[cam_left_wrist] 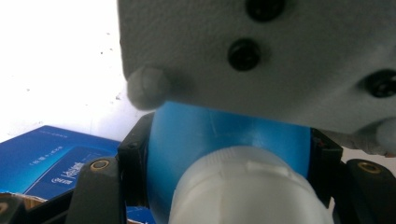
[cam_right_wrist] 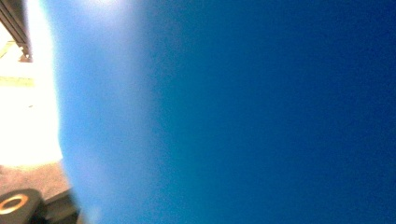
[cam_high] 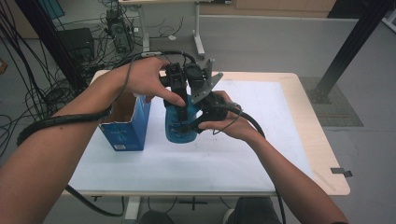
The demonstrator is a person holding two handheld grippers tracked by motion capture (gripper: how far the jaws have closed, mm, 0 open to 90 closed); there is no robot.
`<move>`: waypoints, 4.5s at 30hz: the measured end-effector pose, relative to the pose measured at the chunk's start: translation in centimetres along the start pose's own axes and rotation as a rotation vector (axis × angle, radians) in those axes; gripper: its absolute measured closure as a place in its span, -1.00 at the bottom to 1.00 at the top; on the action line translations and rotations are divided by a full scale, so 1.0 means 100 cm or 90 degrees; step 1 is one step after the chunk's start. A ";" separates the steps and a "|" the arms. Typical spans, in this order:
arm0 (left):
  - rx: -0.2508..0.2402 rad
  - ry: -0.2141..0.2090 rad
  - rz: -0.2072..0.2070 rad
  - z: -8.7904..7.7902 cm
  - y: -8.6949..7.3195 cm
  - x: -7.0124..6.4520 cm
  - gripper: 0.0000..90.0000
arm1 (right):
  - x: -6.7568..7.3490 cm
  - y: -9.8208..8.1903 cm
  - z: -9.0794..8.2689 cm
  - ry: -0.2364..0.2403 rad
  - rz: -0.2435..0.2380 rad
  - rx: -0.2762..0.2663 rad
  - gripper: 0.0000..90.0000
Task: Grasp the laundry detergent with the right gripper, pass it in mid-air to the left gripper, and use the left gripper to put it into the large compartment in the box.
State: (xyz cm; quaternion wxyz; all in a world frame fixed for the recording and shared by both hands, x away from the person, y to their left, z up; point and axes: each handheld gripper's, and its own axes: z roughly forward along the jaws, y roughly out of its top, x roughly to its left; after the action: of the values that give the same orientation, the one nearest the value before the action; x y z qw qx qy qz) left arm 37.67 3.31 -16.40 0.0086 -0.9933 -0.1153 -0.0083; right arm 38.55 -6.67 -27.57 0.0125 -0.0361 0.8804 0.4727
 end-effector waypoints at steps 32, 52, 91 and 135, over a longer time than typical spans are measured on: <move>0.001 0.000 -0.003 0.002 0.000 0.001 -0.19 | -0.003 -0.002 0.003 0.011 0.001 -0.002 -0.06; -0.002 0.001 -0.013 0.001 -0.001 0.001 -0.19 | -0.004 -0.003 0.002 0.012 0.001 -0.011 -0.08; 0.004 0.002 -0.028 -0.005 -0.001 0.000 -0.19 | 0.002 -0.008 -0.006 0.010 0.037 -0.002 -0.38; -0.049 0.055 -0.470 -0.096 -0.062 0.074 -0.18 | 0.009 -0.100 -0.158 -0.262 0.262 0.163 -0.99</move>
State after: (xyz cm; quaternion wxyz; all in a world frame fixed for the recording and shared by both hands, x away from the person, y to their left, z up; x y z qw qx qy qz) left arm 43.29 10.88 -6.61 -0.0273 -0.8829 -0.4652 -0.0574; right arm 38.62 -25.36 -27.24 0.0988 0.2411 0.9004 0.3483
